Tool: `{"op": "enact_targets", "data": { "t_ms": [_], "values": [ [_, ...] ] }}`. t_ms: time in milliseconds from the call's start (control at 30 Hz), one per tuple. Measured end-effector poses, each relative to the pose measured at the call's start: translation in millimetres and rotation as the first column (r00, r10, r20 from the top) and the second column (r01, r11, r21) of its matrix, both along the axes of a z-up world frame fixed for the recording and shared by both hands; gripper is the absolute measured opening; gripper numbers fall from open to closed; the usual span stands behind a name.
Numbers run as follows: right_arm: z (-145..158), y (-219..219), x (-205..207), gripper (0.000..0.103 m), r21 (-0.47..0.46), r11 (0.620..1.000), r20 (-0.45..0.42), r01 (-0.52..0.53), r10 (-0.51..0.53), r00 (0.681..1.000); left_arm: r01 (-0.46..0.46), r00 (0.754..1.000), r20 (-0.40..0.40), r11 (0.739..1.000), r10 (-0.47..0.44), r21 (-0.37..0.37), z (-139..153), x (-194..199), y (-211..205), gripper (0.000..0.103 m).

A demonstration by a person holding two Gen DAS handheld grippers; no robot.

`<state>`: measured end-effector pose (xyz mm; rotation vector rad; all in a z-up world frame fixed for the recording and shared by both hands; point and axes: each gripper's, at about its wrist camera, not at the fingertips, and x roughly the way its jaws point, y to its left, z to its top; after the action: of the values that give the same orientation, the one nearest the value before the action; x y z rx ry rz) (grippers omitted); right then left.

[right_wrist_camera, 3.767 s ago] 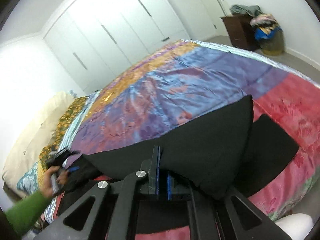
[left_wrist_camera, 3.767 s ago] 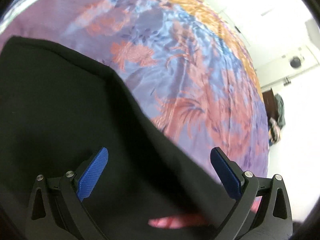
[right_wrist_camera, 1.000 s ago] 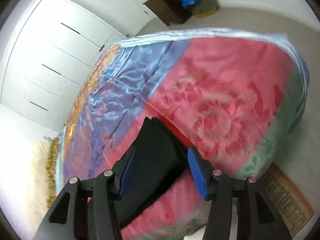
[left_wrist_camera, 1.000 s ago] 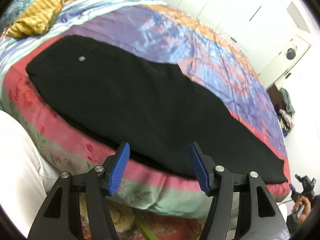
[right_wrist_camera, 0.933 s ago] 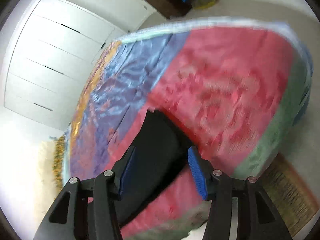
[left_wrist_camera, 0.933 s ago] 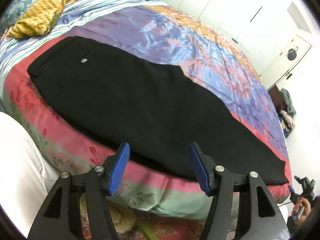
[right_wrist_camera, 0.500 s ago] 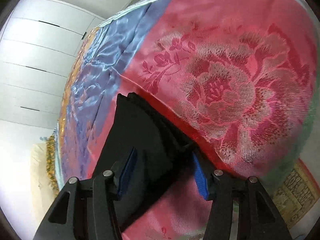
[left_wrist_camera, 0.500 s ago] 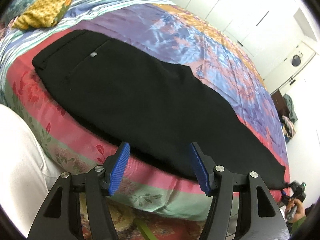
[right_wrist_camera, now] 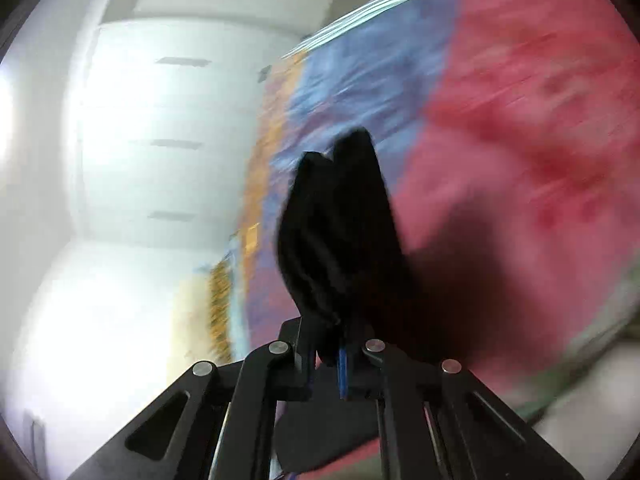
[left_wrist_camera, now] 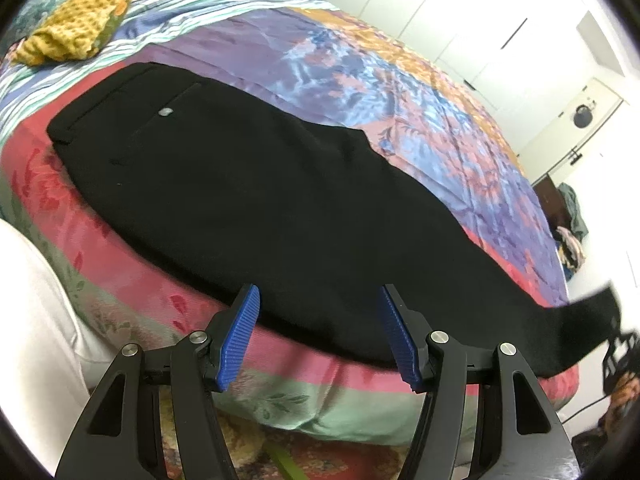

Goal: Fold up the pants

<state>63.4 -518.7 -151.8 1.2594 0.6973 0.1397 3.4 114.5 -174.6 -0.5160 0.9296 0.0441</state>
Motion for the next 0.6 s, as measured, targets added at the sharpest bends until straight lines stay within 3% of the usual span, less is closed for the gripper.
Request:
{"op": "enact_targets", "data": {
  "t_ms": [100,200,367,433,467,533,600],
  "values": [
    [15.5,83.8,24.5,0.009,-0.004,0.99,0.053,-0.142,0.142,0.988,0.002,1.0,0.013,1.0,-0.001,-0.014,1.3,-1.7,2.8,0.064],
    [15.3,183.3,49.2,0.009,-0.078,0.952,0.06,-0.295,0.3,0.952,-0.018,0.999,0.026,0.999,0.019,-0.036,2.5,-6.0,12.7,0.064],
    [-27.1,342.7,71.3,0.009,-0.166,0.853,-0.004,-0.495,0.501,0.865,-0.072,0.997,0.03,0.994,0.074,-0.082,2.4,-11.9,32.8,0.064],
    [-45.9,408.3,71.0,0.01,-0.237,0.768,-0.028,-0.595,0.607,0.794,-0.093,0.995,0.031,0.991,0.097,-0.097,2.3,-13.6,39.2,0.064],
    [-53.1,432.0,68.6,0.018,-0.285,0.717,-0.043,-0.636,0.653,0.756,-0.105,0.993,0.034,0.989,0.109,-0.103,2.9,-14.7,42.7,0.064],
    [-67.8,478.5,62.4,0.035,-0.433,0.548,-0.136,-0.715,0.745,0.653,-0.126,0.991,0.038,0.986,0.131,-0.108,4.1,-17.4,49.1,0.064],
    [-66.9,493.4,45.8,0.049,-0.522,0.447,-0.156,-0.726,0.787,0.597,-0.138,0.988,0.048,0.984,0.144,-0.109,6.4,-21.5,54.3,0.064]
  ]
}}
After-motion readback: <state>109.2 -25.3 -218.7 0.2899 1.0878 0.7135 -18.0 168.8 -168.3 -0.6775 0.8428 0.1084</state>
